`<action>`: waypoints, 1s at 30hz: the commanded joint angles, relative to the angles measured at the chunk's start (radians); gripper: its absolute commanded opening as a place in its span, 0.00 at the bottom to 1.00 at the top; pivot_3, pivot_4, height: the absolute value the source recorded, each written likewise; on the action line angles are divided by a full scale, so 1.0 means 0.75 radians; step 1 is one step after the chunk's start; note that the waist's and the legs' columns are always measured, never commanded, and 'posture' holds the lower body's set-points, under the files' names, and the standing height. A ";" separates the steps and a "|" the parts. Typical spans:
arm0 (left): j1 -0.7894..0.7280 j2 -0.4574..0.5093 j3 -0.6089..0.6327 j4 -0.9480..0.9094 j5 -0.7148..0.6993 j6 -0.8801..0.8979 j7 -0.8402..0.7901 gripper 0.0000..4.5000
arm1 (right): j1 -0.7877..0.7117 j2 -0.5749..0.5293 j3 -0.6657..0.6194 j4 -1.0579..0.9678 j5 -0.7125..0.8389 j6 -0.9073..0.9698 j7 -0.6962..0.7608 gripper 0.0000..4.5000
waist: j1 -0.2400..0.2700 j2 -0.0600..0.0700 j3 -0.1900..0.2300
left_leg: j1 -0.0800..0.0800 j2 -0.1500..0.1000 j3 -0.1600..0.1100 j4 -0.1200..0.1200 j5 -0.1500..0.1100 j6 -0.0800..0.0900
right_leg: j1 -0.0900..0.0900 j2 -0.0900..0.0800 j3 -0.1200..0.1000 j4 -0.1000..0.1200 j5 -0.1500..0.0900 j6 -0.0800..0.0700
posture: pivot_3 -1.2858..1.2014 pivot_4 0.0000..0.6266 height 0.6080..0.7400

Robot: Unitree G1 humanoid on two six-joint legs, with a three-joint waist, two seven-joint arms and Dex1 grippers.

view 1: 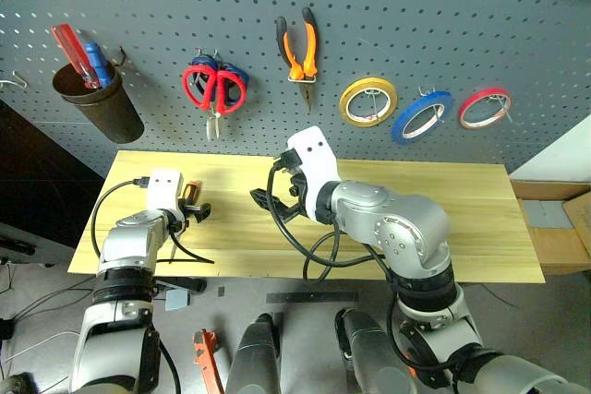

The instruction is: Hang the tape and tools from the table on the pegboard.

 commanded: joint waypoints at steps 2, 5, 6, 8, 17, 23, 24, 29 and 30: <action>-0.092 0.018 -0.004 0.158 0.017 -0.100 -0.002 1.00 | -0.053 0.024 0.007 -0.055 0.027 0.023 0.030 1.00 | 0.000 0.000 0.002 | -0.001 0.000 0.000 -0.001 0.000 0.000 | -0.001 0.000 0.000 0.000 0.000 0.000 | 0.46 0.57 1.00; -0.120 0.014 -0.015 0.222 0.022 -0.137 -0.012 1.00 | -0.062 0.032 0.012 -0.058 0.018 0.024 0.028 1.00 | -0.005 0.000 0.002 | -0.001 0.000 0.001 -0.002 0.000 0.000 | -0.001 -0.001 0.001 -0.001 0.000 0.000 | 0.46 0.57 1.00; -0.122 0.016 -0.020 0.230 0.025 -0.149 -0.012 0.94 | -0.065 0.040 0.006 -0.058 0.017 0.025 0.025 1.00 | -0.006 0.000 0.002 | -0.001 0.000 0.002 -0.003 0.000 0.000 | -0.001 -0.001 0.001 -0.001 0.000 0.000 | 0.46 0.56 1.00; -0.115 0.019 -0.018 0.220 0.023 -0.163 -0.007 0.87 | -0.074 0.051 -0.004 -0.060 0.016 0.029 0.021 1.00 | -0.008 0.000 0.002 | -0.001 0.000 0.002 -0.003 0.000 0.000 | -0.002 -0.001 0.001 -0.001 0.000 0.000 | 0.46 0.56 1.00; 0.124 0.012 0.105 -0.143 -0.061 -0.056 0.053 0.21 | -0.124 0.014 -0.025 -0.029 0.002 -0.011 0.046 1.00 | -0.009 0.000 0.002 | 0.000 0.002 0.003 -0.007 0.000 0.000 | -0.004 -0.002 0.003 -0.001 0.000 0.000 | 0.47 0.51 1.00; 0.279 -0.098 0.239 -0.600 -0.167 -0.091 0.148 0.11 | -0.140 -0.155 0.030 -0.084 0.013 -0.171 0.203 1.00 | 0.002 -0.002 0.000 | -0.001 0.003 0.002 -0.009 0.001 -0.001 | -0.005 -0.010 0.002 -0.002 0.000 0.000 | 0.47 0.46 1.00; 0.299 -0.113 0.253 -0.659 -0.184 -0.075 0.159 0.11 | -0.133 -0.190 0.044 -0.099 0.010 -0.227 0.241 1.00 | 0.002 -0.002 0.000 | -0.002 0.002 0.002 -0.009 0.001 -0.001 | -0.005 -0.011 0.002 -0.002 0.000 0.000 | 0.47 0.46 1.00; 0.400 -0.156 0.280 -0.966 -0.234 -0.032 0.199 0.11 | -0.094 -0.317 0.025 -0.184 0.055 -0.450 0.436 1.00 | -0.001 -0.003 0.000 | -0.002 0.001 0.005 -0.011 0.001 -0.001 | -0.005 -0.011 0.002 -0.003 -0.001 0.001 | 0.48 0.43 1.00; 0.416 -0.159 0.282 -1.011 -0.242 -0.031 0.202 0.11 | -0.090 -0.337 0.010 -0.199 0.075 -0.471 0.474 1.00 | -0.001 -0.003 -0.001 | -0.002 0.001 0.005 -0.011 0.001 -0.001 | -0.005 -0.011 0.002 -0.003 -0.001 0.001 | 0.48 0.43 1.00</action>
